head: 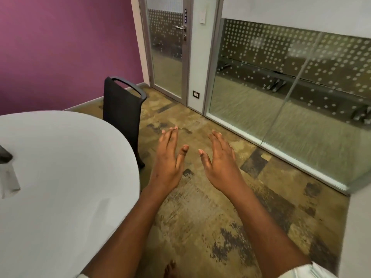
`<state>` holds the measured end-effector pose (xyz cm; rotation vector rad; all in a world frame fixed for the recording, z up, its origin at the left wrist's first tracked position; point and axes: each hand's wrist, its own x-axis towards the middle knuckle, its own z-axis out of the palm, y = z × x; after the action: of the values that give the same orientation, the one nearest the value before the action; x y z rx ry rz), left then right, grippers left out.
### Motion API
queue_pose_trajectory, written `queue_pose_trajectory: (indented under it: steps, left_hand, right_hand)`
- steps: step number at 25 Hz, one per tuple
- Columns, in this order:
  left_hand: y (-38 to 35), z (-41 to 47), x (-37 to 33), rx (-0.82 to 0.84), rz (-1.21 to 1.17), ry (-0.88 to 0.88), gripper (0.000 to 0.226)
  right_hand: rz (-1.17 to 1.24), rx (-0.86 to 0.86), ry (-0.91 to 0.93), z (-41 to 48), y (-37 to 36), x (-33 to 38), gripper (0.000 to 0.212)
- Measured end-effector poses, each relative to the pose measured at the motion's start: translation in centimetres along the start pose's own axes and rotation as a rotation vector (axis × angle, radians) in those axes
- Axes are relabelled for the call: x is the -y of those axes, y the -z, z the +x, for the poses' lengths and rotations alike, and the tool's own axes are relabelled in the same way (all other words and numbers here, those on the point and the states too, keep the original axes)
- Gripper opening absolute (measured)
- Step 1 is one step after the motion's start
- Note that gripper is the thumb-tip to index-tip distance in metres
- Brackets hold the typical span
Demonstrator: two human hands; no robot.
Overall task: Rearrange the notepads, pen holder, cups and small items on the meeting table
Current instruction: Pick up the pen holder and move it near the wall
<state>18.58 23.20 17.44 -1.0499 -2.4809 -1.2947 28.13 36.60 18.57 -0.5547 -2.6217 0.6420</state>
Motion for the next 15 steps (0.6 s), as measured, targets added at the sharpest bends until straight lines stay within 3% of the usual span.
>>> queue_pose_trajectory:
  steps: [3, 15]
  left_hand:
    - [-0.6, 6.2, 2.2, 0.006, 0.034, -0.051, 0.071]
    - [-8.6, 29.2, 11.7, -0.053, 0.114, 0.055, 0.077]
  right_hand:
    - [-0.016, -0.032, 0.003, 6.5, -1.1, -0.6, 0.062]
    - [0.066, -0.007, 0.100, 33.7, -7.2, -6.7, 0.063]
